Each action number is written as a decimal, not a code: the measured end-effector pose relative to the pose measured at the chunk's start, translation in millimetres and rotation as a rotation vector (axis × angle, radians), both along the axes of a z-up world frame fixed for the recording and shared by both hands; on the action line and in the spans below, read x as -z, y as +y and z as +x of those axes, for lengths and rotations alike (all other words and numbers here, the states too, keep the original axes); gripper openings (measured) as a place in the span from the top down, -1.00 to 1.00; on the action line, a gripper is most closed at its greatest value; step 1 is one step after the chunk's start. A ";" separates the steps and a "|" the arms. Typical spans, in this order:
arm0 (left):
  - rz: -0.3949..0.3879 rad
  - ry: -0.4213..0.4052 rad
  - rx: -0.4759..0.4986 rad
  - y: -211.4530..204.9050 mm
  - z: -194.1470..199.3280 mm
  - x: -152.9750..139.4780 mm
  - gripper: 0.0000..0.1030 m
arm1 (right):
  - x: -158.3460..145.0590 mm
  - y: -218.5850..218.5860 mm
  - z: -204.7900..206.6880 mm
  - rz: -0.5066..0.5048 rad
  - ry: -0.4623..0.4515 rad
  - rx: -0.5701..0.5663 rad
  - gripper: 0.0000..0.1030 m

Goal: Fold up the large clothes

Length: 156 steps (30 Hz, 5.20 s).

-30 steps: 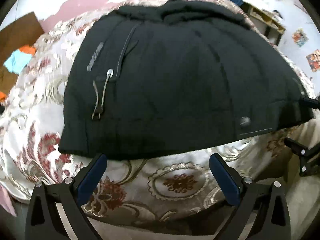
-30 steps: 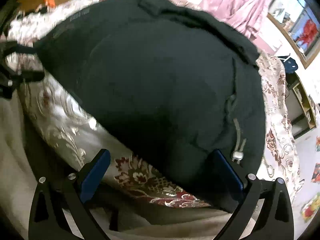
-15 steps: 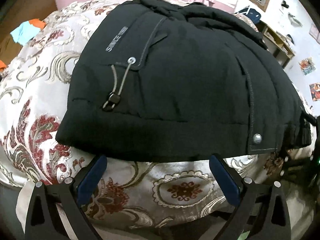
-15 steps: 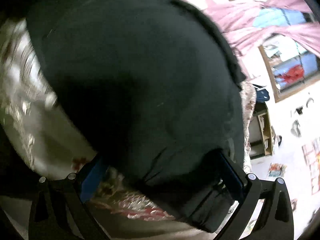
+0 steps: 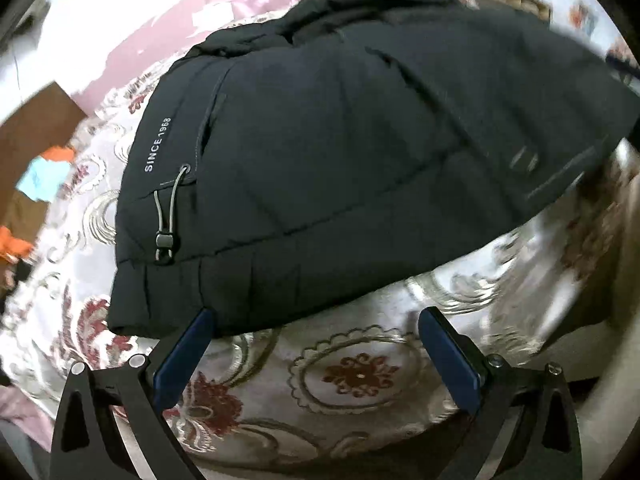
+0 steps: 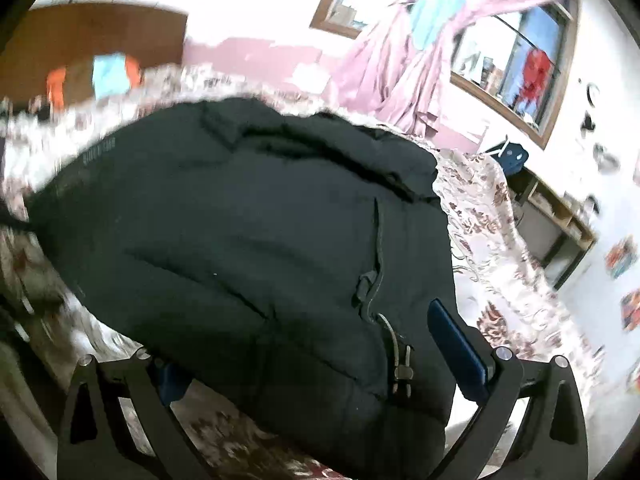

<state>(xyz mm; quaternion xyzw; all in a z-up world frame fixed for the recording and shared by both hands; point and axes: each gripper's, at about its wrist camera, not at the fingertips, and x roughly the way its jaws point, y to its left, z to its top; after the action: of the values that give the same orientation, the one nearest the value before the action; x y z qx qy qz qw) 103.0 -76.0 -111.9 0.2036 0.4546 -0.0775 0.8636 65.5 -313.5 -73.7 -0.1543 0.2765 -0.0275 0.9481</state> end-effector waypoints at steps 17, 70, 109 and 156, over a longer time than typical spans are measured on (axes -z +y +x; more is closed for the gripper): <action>0.245 -0.251 -0.134 15.2 35.2 1.1 -1.00 | 6.0 2.0 13.2 -0.113 0.006 0.056 -0.97; -0.331 -0.400 -0.018 67.6 -32.8 -168.6 0.83 | -77.3 -4.3 -72.2 0.059 -0.267 -0.052 0.81; -0.481 -0.375 -0.012 44.8 75.4 -254.8 0.84 | -176.2 -28.0 -6.3 0.121 -0.527 -0.078 0.93; -0.188 -0.103 -0.120 -49.3 394.2 -93.7 0.79 | -6.3 -191.0 340.7 0.367 0.057 0.241 -0.43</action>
<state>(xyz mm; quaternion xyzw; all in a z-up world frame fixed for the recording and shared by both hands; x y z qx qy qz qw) 497.2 -125.3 -18.2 0.0977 0.4119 -0.0576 0.9042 406.3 -504.5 -67.3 0.0543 0.3198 -0.0857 0.9420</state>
